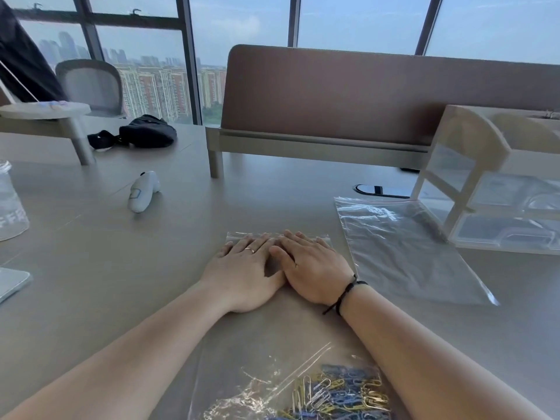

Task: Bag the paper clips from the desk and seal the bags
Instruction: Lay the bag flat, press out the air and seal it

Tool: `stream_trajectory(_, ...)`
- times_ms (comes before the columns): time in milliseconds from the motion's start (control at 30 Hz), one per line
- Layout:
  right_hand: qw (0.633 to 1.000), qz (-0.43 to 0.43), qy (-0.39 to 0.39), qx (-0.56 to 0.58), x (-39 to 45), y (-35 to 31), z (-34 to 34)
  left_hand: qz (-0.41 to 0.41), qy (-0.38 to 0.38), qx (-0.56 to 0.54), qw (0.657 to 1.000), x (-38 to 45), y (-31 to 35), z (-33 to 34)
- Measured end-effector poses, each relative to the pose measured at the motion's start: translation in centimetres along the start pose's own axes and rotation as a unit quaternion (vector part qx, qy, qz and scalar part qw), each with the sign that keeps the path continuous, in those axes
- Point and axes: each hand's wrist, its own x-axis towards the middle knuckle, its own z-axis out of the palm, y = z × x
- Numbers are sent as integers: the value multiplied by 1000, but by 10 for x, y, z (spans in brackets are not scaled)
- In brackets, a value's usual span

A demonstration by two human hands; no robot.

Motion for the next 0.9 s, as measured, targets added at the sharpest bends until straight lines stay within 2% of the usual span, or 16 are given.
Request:
stream_trajectory(100,1000,4,3,0,0,0,-1,7,79,-35,996,3,-1,-3)
stream_trajectory(200,1000,2,9,0,-1,-1,0,-1,114,-39,993,8,0,-5)
stream_trajectory(467,1000,7,0,-3,-1,-3,-3,-5,39,-1,999,19,-5,5)
stream_trajectory(900,1000,8,8,-27,0,-6,-5,-21,33,15,999,15,0,1)
